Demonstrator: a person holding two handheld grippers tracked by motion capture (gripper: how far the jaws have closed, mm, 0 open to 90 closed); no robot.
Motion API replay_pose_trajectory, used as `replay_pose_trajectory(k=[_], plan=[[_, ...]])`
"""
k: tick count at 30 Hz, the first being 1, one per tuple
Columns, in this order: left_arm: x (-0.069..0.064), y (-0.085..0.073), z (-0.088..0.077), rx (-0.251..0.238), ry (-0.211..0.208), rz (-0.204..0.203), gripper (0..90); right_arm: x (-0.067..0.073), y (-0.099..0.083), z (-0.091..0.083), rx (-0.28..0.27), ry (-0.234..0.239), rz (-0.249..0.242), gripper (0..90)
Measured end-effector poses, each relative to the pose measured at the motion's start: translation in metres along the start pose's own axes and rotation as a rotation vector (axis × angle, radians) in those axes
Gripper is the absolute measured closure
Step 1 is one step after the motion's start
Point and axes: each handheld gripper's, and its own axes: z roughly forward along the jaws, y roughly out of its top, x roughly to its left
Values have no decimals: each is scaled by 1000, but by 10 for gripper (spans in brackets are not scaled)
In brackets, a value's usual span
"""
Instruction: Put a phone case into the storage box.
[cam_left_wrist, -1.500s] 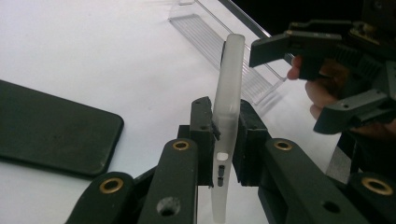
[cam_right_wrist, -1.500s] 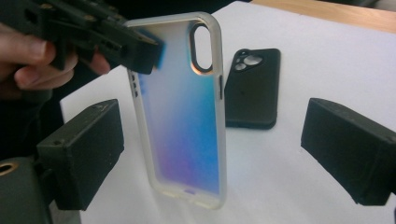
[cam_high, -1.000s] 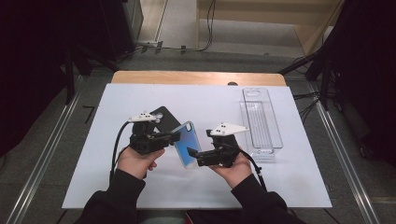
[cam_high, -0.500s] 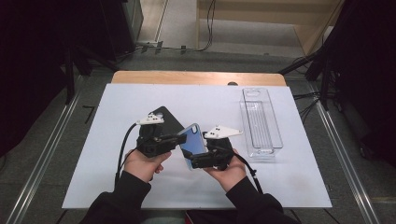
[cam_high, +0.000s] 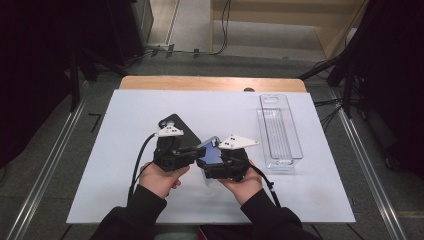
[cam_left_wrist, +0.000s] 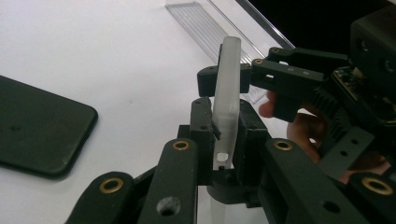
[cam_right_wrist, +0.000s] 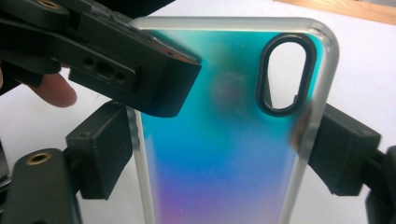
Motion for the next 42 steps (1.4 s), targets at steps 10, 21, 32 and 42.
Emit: replay_pose_trajectory(k=[10,21,32,42], plan=[[0,1,-3,-14,-2,11,771,0,2,-1,-2,-6,-26,157],[2,5,-17,-33,-23,1,629,-15,1,-2,13,-10,4,157],[13,-1,-17,30,-123,158,368,-36,5,-12,1,43,4,157],[31,-19,-12,23,-144,269,330,-48,9,-19,-3,100,16,156]])
